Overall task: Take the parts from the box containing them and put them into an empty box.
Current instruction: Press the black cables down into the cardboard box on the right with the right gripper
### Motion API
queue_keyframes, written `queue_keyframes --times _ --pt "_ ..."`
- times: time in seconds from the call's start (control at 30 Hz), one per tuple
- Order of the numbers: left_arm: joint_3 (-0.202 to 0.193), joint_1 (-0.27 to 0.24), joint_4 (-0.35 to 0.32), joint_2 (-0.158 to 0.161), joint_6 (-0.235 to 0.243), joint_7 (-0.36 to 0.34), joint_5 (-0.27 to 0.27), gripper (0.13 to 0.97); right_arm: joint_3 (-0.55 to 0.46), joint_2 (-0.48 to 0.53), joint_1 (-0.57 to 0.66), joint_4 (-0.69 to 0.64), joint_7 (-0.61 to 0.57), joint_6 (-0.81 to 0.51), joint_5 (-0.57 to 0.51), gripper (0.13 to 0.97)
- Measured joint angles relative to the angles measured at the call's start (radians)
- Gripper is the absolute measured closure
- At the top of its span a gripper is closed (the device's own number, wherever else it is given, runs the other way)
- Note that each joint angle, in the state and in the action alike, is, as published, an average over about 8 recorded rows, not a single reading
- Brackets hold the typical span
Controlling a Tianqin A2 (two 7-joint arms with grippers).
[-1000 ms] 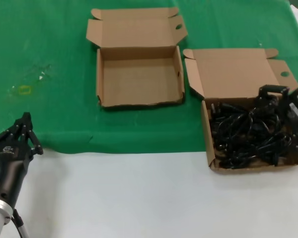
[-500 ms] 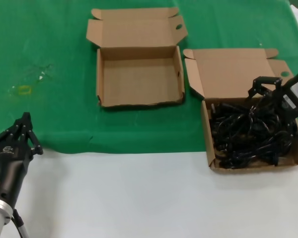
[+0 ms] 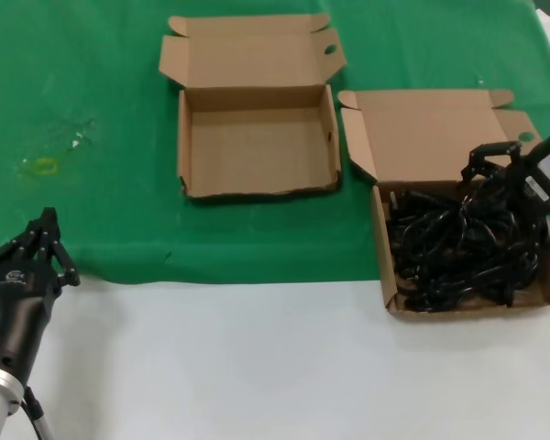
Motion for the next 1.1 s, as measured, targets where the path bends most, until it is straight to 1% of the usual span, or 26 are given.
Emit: queue_keyframes --times 0.07,0.2,0.47,0.5,0.77,0.9,1.1 --pt "0.0 0.0 0.0 0.0 0.0 0.0 0.0 0.953 0.002 0.001 0.0 0.008 0.006 -0.002 -0.003 0.232" --pt "0.0 0.0 0.0 0.0 0.0 0.0 0.0 0.953 0.004 0.008 -0.005 0.037 0.026 -0.009 -0.008 0.232" --pt "0.0 0.0 0.0 0.0 0.0 0.0 0.0 0.953 0.006 0.037 -0.031 0.122 0.078 -0.028 -0.017 0.39" --pt "0.0 0.0 0.0 0.0 0.0 0.0 0.0 0.953 0.006 0.041 -0.034 0.132 0.084 -0.031 -0.017 0.39" --pt "0.0 0.0 0.0 0.0 0.0 0.0 0.0 0.953 0.009 0.067 -0.056 0.195 0.119 -0.046 -0.022 0.608" --pt "0.0 0.0 0.0 0.0 0.0 0.0 0.0 0.953 0.01 0.079 -0.063 0.221 0.132 -0.053 -0.024 0.608" --pt "0.0 0.0 0.0 0.0 0.0 0.0 0.0 0.953 0.015 0.096 -0.069 0.266 0.156 -0.062 -0.023 0.74"
